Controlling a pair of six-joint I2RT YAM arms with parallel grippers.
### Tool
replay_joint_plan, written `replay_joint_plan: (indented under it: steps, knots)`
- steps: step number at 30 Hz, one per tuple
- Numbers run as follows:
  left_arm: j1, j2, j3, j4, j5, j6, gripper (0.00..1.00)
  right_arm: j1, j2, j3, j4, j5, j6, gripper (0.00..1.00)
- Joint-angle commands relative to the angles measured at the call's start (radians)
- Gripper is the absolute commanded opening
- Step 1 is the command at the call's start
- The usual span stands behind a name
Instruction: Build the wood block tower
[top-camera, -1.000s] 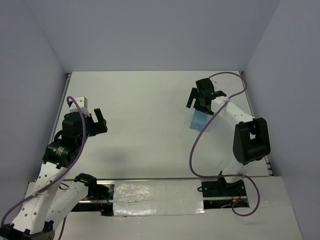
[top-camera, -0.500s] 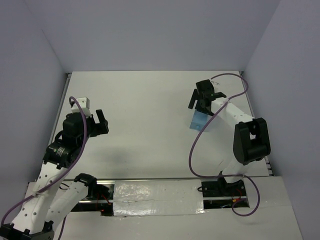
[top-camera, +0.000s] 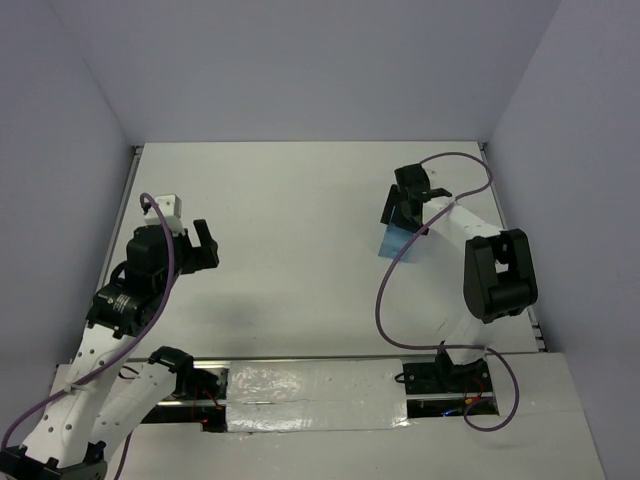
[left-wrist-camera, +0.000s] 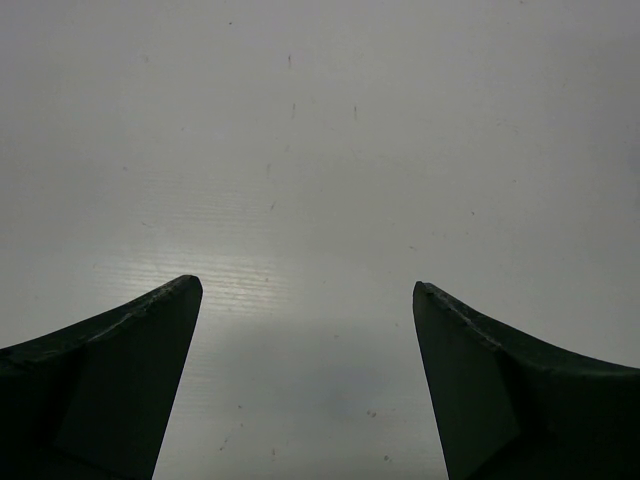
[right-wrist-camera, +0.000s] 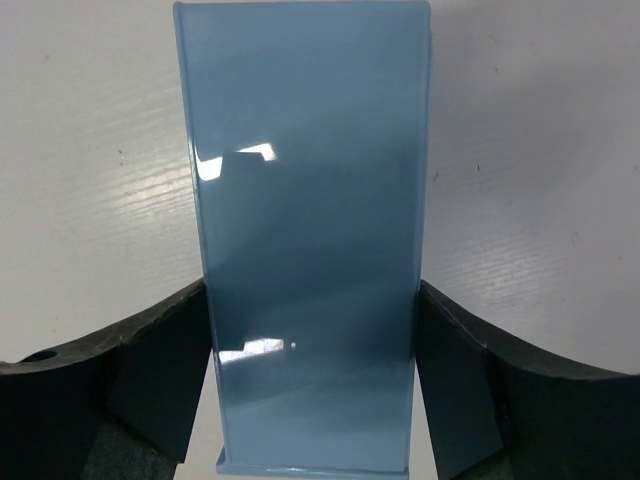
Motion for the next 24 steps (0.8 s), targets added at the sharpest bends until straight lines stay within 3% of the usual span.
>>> replay_joint_plan:
  steps: [1, 2, 5, 9, 19, 24]
  knots:
    - [-0.006, -0.003, 0.0, 0.04, 0.005, 0.016, 1.0, -0.006, -0.011, -0.017, 0.071, -0.055, -0.069, 0.48]
    - [-0.006, -0.003, 0.0, 0.04, 0.005, 0.016, 0.99, -0.004, -0.015, -0.014, 0.077, -0.061, -0.084, 0.4]
    - [-0.007, 0.002, 0.002, 0.04, 0.008, 0.016, 1.0, 0.002, -0.023, -0.004, 0.071, -0.076, -0.147, 0.33]
    - [-0.007, 0.003, 0.002, 0.038, 0.004, 0.016, 0.99, 0.043, -0.015, 0.051, 0.022, -0.009, -0.207, 0.32]
    - [-0.009, 0.008, 0.002, 0.035, -0.004, 0.011, 0.99, 0.126, 0.26, 0.4, -0.234, 0.428, -0.276, 0.32]
    - [-0.012, 0.006, 0.003, 0.033, -0.009, 0.013, 1.0, 0.221, 0.317, 0.456, -0.245, 0.523, -0.331, 0.32]
